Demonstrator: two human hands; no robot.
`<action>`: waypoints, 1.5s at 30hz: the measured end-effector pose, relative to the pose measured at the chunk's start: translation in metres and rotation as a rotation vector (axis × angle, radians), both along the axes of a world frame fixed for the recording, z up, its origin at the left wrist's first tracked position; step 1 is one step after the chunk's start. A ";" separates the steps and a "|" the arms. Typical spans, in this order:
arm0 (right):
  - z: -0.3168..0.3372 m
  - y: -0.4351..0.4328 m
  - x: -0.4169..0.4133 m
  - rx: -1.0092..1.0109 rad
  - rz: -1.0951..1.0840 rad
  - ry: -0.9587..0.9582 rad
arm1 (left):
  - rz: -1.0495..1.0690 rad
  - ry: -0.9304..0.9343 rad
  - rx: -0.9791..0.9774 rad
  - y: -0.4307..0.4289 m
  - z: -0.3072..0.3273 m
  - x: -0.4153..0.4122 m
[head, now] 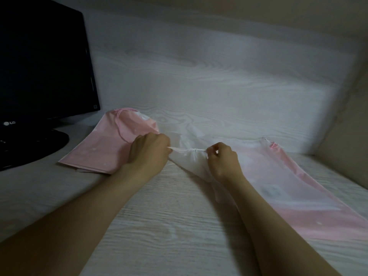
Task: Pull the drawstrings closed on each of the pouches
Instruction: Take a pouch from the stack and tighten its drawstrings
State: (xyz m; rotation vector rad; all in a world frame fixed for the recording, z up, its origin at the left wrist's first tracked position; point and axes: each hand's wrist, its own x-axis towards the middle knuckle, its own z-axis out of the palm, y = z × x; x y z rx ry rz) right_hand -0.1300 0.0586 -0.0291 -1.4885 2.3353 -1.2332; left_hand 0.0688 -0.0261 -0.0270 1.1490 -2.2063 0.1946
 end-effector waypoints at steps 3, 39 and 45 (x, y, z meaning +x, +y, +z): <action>0.006 0.011 0.009 0.075 0.154 -0.013 | -0.050 0.011 -0.093 -0.003 -0.005 0.001; 0.033 0.028 0.007 -0.376 -0.235 -0.159 | -0.466 1.328 0.603 0.037 0.054 -0.018; 0.017 0.017 0.007 -0.402 0.060 -0.179 | -0.326 1.198 0.550 0.032 0.060 0.001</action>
